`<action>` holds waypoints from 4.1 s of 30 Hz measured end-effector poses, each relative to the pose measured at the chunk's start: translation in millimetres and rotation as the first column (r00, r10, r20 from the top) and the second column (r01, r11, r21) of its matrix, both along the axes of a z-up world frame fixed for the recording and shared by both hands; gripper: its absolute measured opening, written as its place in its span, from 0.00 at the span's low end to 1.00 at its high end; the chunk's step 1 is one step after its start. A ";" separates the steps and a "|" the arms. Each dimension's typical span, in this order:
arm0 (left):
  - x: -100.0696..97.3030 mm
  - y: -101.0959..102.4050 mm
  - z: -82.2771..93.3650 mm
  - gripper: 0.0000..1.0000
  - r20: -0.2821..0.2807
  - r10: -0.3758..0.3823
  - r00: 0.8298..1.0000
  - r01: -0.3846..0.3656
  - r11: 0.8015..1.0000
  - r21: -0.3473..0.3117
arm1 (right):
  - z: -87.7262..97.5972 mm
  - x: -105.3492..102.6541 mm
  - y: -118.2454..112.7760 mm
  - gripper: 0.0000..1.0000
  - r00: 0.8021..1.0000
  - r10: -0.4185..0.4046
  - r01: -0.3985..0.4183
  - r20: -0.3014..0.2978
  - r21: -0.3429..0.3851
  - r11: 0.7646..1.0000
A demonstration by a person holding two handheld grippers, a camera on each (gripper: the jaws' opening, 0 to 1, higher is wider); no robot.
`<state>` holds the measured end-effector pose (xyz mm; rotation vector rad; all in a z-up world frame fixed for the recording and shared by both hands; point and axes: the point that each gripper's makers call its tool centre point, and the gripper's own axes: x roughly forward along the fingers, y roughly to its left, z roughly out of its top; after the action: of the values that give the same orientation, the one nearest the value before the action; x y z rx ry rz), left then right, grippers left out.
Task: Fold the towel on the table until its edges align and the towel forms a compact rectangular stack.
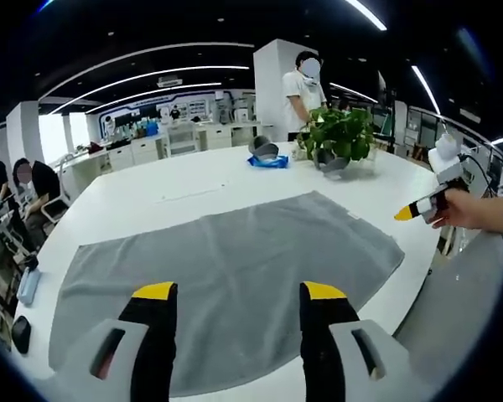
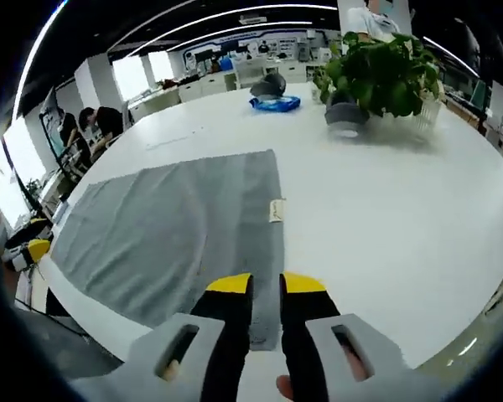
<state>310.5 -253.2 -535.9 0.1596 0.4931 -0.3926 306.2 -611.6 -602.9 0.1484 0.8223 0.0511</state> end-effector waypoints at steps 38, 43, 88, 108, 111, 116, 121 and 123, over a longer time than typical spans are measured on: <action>12.3 -90.9 35.1 0.50 -0.011 -0.229 0.973 0.227 0.971 -0.080 | -59.4 -31.7 3.8 0.04 0.964 0.033 -0.028 -0.264 0.023 0.999; 41.5 -119.3 54.1 0.49 0.014 -0.253 0.967 0.254 0.964 -0.078 | -59.5 -31.9 3.8 0.03 0.962 0.045 -0.042 -0.268 0.014 0.999; 233.8 -346.2 -84.4 0.48 0.013 -0.319 0.948 0.318 0.940 -0.126 | -62.9 -28.7 5.5 0.00 0.950 0.143 -0.174 -0.278 -0.090 0.981; 244.4 -355.1 -115.8 0.37 0.017 -0.351 0.936 0.351 0.935 -0.042 | -62.4 -28.5 13.5 0.00 0.950 0.156 -0.174 -0.269 -0.044 0.984; 240.9 -360.9 -115.1 0.22 0.040 -0.395 0.918 0.396 0.918 -0.017 | -62.5 -28.9 19.5 0.00 0.950 0.169 -0.176 -0.264 -0.004 0.984; 234.4 -366.4 -115.4 0.10 0.034 -0.425 0.905 0.425 0.905 0.001 | -62.2 -29.4 24.3 0.00 0.947 0.183 -0.183 -0.264 0.024 0.983; 237.3 -360.7 -115.6 0.03 0.002 -0.427 0.904 0.427 0.904 -0.029 | -62.1 -29.3 24.5 0.00 0.946 0.185 -0.186 -0.268 0.022 0.982; 233.2 -358.5 -114.8 0.03 -0.011 -0.432 0.902 0.432 0.902 -0.023 | -61.9 -29.3 24.9 0.00 0.942 0.196 -0.200 -0.272 0.015 0.980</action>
<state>543.8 -611.7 -650.7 0.2483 0.4679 -0.8357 276.9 -586.7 -664.7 0.0598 1.1116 0.2189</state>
